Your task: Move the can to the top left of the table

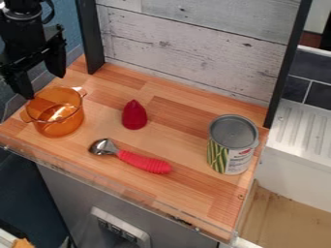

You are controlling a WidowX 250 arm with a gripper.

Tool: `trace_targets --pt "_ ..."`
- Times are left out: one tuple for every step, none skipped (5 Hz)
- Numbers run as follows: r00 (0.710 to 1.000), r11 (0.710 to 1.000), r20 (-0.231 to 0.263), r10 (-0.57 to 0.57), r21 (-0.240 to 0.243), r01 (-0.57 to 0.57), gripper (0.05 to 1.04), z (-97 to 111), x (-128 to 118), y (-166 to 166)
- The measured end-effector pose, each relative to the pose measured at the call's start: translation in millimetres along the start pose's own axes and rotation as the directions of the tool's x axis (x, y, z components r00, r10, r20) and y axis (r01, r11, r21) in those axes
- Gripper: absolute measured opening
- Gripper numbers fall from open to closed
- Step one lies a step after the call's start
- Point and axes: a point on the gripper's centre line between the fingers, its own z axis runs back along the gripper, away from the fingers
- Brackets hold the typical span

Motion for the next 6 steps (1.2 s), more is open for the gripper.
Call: trace_targets --pt "1.0 1.0 -0.018 -0.004 0.027 0.005 1.001 -7.1 -4.9 1.3" --pt "0.996 0.996 -0.003 -0.093 0.012 0.093 1.001 3.4 -31.8 -20.6" --pt "0.994 0.994 -0.022 -0.106 0.031 0.107 1.001 3.4 -43.3 -24.2" --pt "0.984 0.986 -0.062 -0.167 -0.032 0.166 1.001 0.7 -69.4 -34.9" --pt "0.968 0.97 -0.107 -0.226 -0.114 0.214 1.001 4.3 -107.4 -51.2" --pt "0.952 0.962 -0.187 -0.241 -0.176 0.209 1.001 8.2 -151.3 -61.0"
